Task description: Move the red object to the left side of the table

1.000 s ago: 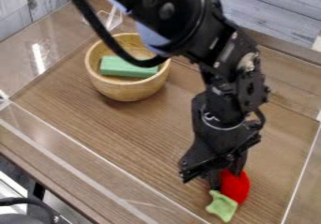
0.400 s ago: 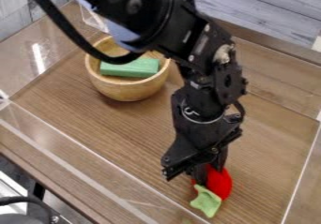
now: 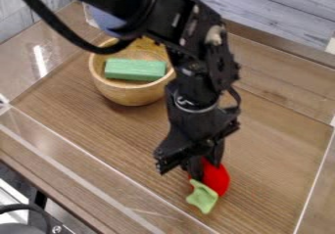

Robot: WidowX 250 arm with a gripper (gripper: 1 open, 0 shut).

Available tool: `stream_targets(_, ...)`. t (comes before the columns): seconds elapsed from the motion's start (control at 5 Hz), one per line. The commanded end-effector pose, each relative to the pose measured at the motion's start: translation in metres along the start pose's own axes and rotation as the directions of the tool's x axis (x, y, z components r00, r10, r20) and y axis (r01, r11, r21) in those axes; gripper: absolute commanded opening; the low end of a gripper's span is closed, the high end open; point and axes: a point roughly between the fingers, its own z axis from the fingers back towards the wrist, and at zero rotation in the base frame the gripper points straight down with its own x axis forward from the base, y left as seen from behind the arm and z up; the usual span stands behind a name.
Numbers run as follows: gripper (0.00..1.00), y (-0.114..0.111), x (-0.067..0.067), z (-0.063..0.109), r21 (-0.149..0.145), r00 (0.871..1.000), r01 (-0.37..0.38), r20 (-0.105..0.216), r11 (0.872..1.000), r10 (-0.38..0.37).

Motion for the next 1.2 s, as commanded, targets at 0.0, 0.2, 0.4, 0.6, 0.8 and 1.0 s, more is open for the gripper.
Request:
stream_targets(0.0, 0.0, -0.007, 0.009, 0.005, -0.065, 0.999, -0.047, -0.012, 0.997, 0.046)
stream_targets(0.2, 0.0, -0.004, 0.012, -0.001, -0.07, 0.996, -0.093, -0.02, 0.993, 0.091)
stream_targets(0.4, 0.0, 0.001, 0.005, -0.004, -0.081, 0.988, -0.152, -0.027, 0.985, 0.151)
stream_targets(0.6, 0.0, 0.005, -0.002, -0.007, -0.094, 0.98, -0.2, -0.026, 0.975, 0.199)
stream_targets(0.8, 0.0, 0.002, 0.002, -0.008, -0.095, 0.976, -0.216, -0.01, 0.972, 0.216)
stream_targets(1.0, 0.0, -0.002, 0.006, -0.009, -0.095, 0.973, -0.23, 0.005, 0.969, 0.231)
